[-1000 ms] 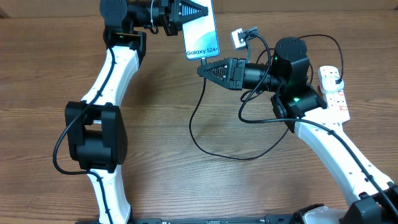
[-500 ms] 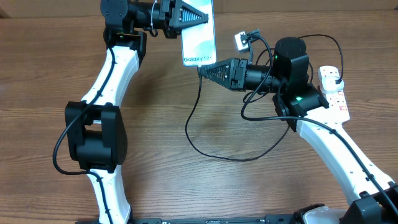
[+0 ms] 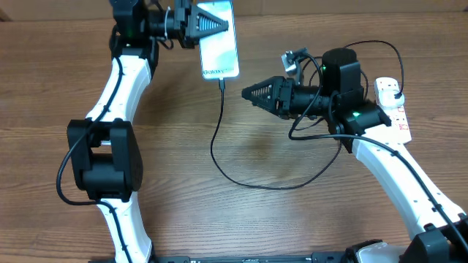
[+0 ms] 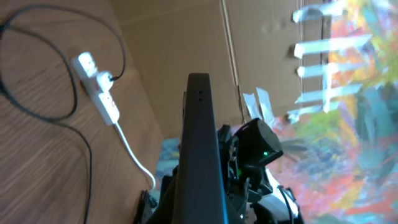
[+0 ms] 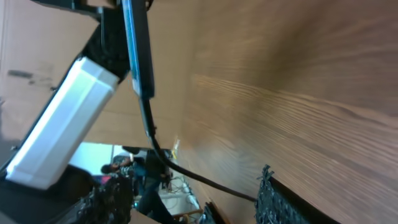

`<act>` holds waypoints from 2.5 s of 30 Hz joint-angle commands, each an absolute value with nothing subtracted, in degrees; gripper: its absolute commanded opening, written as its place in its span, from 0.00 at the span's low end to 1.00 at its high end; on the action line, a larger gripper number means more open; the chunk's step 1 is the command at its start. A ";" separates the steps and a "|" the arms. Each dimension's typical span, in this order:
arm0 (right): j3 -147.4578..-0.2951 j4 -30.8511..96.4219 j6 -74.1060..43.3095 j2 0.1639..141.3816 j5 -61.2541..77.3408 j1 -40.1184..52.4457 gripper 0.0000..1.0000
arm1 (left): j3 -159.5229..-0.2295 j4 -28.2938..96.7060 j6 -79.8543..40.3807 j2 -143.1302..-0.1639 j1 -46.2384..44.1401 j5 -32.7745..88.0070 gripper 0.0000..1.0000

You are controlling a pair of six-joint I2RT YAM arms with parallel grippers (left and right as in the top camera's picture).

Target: Plug charger to phone and switch on socket

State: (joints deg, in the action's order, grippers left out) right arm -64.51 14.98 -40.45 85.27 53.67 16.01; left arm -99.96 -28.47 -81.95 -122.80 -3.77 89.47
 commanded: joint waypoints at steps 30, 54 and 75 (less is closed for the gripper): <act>-64.84 26.74 -33.95 84.99 45.41 14.55 0.68 | -80.84 5.65 -36.47 -122.52 -4.14 63.79 0.04; -64.84 27.22 -33.95 84.99 44.71 14.55 0.70 | -102.52 63.72 3.66 -122.48 -3.62 37.34 0.04; -64.84 29.36 -32.47 84.99 43.48 14.55 0.71 | -91.98 58.96 1.19 -122.52 4.23 33.28 0.04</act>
